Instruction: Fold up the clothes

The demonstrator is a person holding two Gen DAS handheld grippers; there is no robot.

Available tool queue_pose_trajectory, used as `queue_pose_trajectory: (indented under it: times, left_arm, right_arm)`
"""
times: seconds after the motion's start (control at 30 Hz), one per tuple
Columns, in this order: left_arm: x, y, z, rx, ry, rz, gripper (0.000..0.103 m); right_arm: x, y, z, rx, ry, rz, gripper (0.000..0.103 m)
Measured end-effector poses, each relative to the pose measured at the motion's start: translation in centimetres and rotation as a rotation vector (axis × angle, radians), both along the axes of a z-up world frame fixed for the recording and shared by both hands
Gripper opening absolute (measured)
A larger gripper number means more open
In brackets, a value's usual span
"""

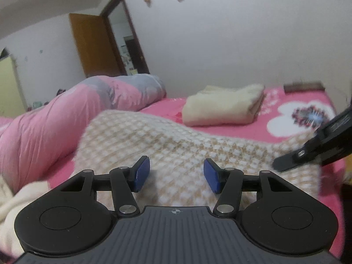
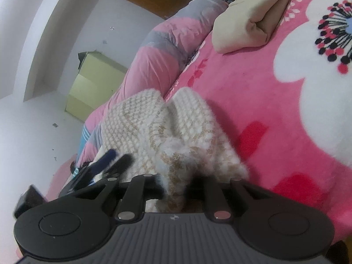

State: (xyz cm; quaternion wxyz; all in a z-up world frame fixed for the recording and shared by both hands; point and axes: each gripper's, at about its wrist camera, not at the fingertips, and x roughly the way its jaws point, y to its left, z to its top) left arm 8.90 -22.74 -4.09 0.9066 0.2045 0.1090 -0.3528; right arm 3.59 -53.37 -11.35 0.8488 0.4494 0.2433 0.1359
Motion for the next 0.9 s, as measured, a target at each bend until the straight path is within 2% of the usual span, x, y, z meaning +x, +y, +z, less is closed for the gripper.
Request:
queue_pose_trajectory:
  times: [0.17, 0.33, 0.5, 0.53, 0.63, 0.73, 0.8, 0.9]
  left_arm:
    - [-3.6, 5.4, 0.9, -0.088, 0.078, 0.071, 0.059]
    - [-5.4, 9.7, -0.1, -0.161, 0.194, 0.175, 0.061]
    - [-4.0, 9.2, 0.3, -0.253, 0.216, 0.199, 0.061]
    - [-3.4, 8.6, 0.2, -0.243, 0.223, 0.193, 0.061]
    - [-1.7, 7.2, -1.0, -0.23, 0.284, 0.196, 0.063]
    - [-1.2, 7.4, -1.1, -0.257, 0.324, 0.198, 0.064]
    - [-1.3, 7.6, -1.3, -0.264, 0.321, 0.199, 0.064]
    - [-1.7, 7.5, -1.7, -0.267, 0.306, 0.204, 0.064]
  right_arm:
    - [0.1, 0.4, 0.6, -0.036, 0.018, 0.01, 0.015]
    - [0.8, 1.7, 1.0, -0.061, 0.027, 0.041, 0.014]
    - [-0.2, 2.5, 1.2, -0.153, 0.036, 0.005, 0.014]
    - [-0.4, 2.6, 1.1, -0.161, 0.037, -0.001, 0.015]
    - [-1.1, 2.5, 1.7, -0.199, 0.042, -0.034, 0.027]
    - [-3.1, 1.2, 3.5, -0.231, 0.061, -0.1, 0.038]
    - [-4.4, 1.1, 5.7, -0.336, 0.049, -0.145, 0.039]
    - [-4.4, 3.9, 10.1, -0.63, -0.025, -0.202, 0.036]
